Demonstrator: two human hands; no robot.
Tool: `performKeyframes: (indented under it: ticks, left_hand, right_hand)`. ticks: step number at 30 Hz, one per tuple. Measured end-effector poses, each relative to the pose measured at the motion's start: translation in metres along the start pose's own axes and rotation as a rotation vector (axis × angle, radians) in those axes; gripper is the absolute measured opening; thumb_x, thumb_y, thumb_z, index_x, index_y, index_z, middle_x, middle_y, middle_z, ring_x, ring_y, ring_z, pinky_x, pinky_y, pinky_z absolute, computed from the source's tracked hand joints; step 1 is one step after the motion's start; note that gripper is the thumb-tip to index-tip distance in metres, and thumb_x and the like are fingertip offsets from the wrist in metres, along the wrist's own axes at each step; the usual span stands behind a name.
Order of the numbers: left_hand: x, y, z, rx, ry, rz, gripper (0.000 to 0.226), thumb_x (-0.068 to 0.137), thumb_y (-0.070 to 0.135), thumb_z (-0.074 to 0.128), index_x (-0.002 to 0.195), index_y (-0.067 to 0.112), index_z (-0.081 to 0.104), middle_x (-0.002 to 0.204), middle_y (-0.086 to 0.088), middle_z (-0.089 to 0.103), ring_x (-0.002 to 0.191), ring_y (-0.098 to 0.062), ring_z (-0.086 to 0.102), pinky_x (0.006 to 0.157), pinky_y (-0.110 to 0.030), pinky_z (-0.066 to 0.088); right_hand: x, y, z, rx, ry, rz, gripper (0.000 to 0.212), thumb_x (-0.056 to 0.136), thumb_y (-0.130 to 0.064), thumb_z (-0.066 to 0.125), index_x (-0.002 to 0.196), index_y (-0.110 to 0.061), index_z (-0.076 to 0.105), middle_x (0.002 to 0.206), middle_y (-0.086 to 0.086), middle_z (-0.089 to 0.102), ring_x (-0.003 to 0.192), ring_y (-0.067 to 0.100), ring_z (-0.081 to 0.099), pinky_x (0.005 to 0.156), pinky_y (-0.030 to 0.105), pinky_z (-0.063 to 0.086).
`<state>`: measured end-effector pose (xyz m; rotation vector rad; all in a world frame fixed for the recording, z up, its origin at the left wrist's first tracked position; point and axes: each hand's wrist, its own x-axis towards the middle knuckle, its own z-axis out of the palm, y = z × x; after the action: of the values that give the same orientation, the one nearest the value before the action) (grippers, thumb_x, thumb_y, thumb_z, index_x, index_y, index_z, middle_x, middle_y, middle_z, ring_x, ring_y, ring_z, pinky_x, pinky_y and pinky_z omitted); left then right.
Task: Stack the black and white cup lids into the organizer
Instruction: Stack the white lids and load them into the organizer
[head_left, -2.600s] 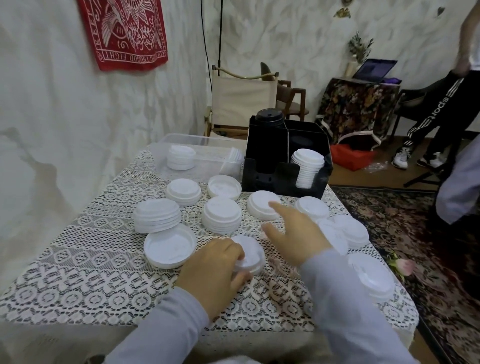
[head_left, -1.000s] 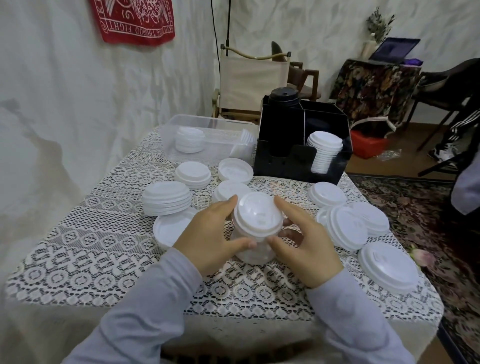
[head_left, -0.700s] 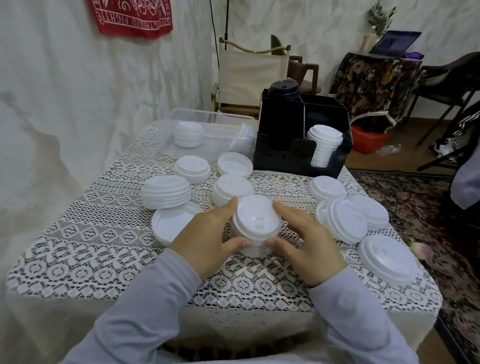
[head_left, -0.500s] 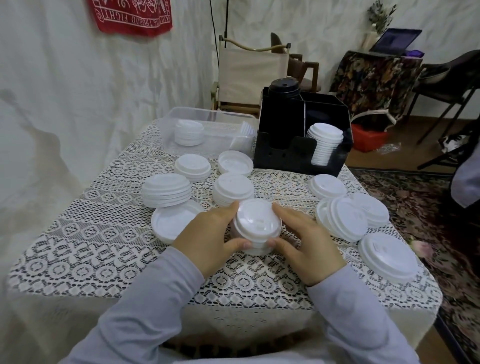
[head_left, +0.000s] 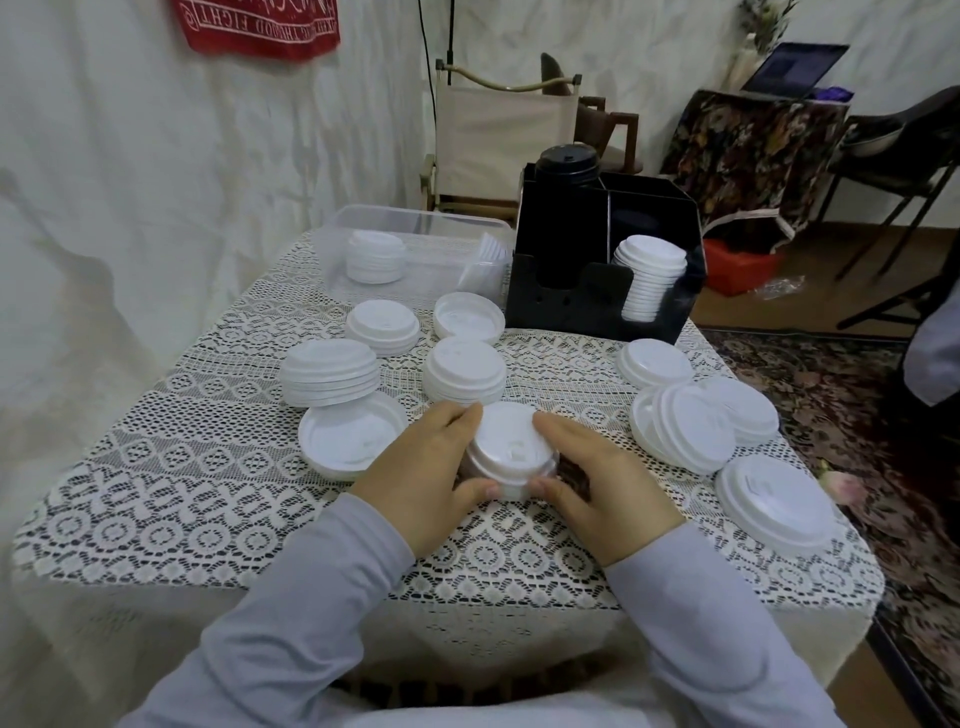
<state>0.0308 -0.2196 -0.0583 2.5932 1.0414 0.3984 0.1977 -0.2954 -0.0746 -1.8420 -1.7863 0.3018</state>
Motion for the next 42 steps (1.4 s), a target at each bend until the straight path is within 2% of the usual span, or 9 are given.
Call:
performKeyframes:
  ticks: [14, 18, 21, 23, 26, 31, 36, 39, 42]
  left_hand:
    - [-0.003, 0.008, -0.001, 0.068, -0.010, -0.023, 0.069, 0.092, 0.037, 0.053, 0.149, 0.019, 0.019, 0.154, 0.004, 0.024, 0.139, -0.012, 0.025, 0.110, -0.022, 0.019]
    - [-0.011, 0.004, -0.014, 0.077, 0.116, 0.017, 0.067, 0.091, 0.033, 0.056, 0.148, 0.023, 0.023, 0.152, 0.007, 0.029, 0.138, -0.009, 0.025, 0.108, -0.016, 0.015]
    - [-0.013, -0.009, -0.030, 0.150, 0.264, -0.067, 0.047, 0.089, 0.024, 0.059, 0.134, 0.019, 0.047, 0.133, 0.002, 0.050, 0.124, -0.014, 0.042, 0.102, -0.020, 0.027]
    - [-0.015, -0.018, -0.036, 0.242, 0.212, -0.185, 0.035, 0.089, 0.031, 0.059, 0.122, 0.020, 0.055, 0.119, 0.002, 0.055, 0.109, -0.015, 0.048, 0.092, -0.024, 0.036]
    - [-0.017, -0.023, -0.034, 0.290, 0.121, -0.251, 0.027, 0.089, 0.038, 0.058, 0.105, 0.017, 0.062, 0.103, 0.002, 0.054, 0.088, -0.014, 0.049, 0.078, -0.022, 0.038]
    - [-0.018, -0.017, -0.033, 0.293, 0.207, -0.210, 0.016, 0.090, 0.031, 0.054, 0.087, 0.018, 0.062, 0.093, 0.003, 0.060, 0.083, -0.015, 0.055, 0.072, -0.024, 0.043]
    - [-0.019, -0.010, -0.035, -0.070, 0.541, -0.163, 0.009, 0.086, 0.021, 0.064, 0.077, 0.017, 0.064, 0.067, 0.009, 0.058, 0.062, -0.006, 0.053, 0.054, -0.015, 0.038]
    - [-0.016, -0.002, -0.033, -0.479, 0.651, -0.147, 0.011, 0.084, 0.014, 0.067, 0.077, 0.022, 0.064, 0.070, 0.010, 0.062, 0.061, -0.004, 0.057, 0.060, -0.014, 0.048]
    - [-0.012, 0.010, -0.033, -0.952, 0.577, -0.120, 0.004, 0.081, 0.018, 0.063, 0.084, 0.019, 0.065, 0.076, 0.002, 0.069, 0.072, -0.008, 0.063, 0.068, -0.021, 0.054]
  right_hand:
    - [0.002, -0.006, -0.003, -0.073, -0.022, 0.012, 0.058, 0.091, -0.024, 0.060, 0.144, -0.021, 0.036, 0.150, -0.008, 0.035, 0.136, 0.011, 0.033, 0.108, 0.014, 0.017]
    - [-0.001, -0.003, -0.002, -0.011, -0.001, 0.014, 0.062, 0.089, -0.028, 0.063, 0.144, -0.023, 0.036, 0.149, -0.008, 0.036, 0.137, 0.007, 0.031, 0.107, 0.010, 0.013]
    - [-0.002, -0.004, -0.002, 0.037, 0.024, 0.017, 0.071, 0.086, -0.036, 0.065, 0.146, -0.024, 0.031, 0.150, -0.009, 0.033, 0.133, -0.001, 0.026, 0.108, 0.012, 0.013]
    - [-0.002, -0.005, -0.004, 0.031, 0.052, 0.021, 0.074, 0.085, -0.041, 0.064, 0.147, -0.026, 0.026, 0.151, -0.009, 0.030, 0.130, -0.005, 0.021, 0.108, 0.013, 0.011]
    - [-0.002, -0.008, -0.007, 0.036, 0.110, 0.011, 0.071, 0.085, -0.046, 0.058, 0.146, -0.027, 0.028, 0.151, -0.008, 0.031, 0.134, -0.001, 0.022, 0.108, 0.016, 0.012]
    - [-0.003, -0.012, -0.007, 0.073, 0.156, -0.019, 0.066, 0.081, -0.051, 0.049, 0.142, -0.026, 0.037, 0.142, -0.013, 0.037, 0.126, -0.005, 0.024, 0.107, 0.016, 0.015]
    - [-0.002, -0.009, -0.005, 0.110, 0.209, -0.036, 0.051, 0.089, -0.041, 0.057, 0.137, -0.030, 0.041, 0.129, -0.020, 0.038, 0.125, -0.006, 0.028, 0.100, 0.001, 0.012]
    - [0.001, -0.010, -0.002, 0.145, 0.249, -0.081, 0.051, 0.085, -0.046, 0.055, 0.132, -0.037, 0.037, 0.131, -0.021, 0.040, 0.126, -0.004, 0.033, 0.106, 0.012, 0.021]
    - [0.005, -0.017, -0.001, 0.238, 0.254, -0.147, 0.057, 0.080, -0.053, 0.053, 0.133, -0.045, 0.032, 0.136, -0.022, 0.040, 0.129, -0.001, 0.038, 0.106, 0.019, 0.029]
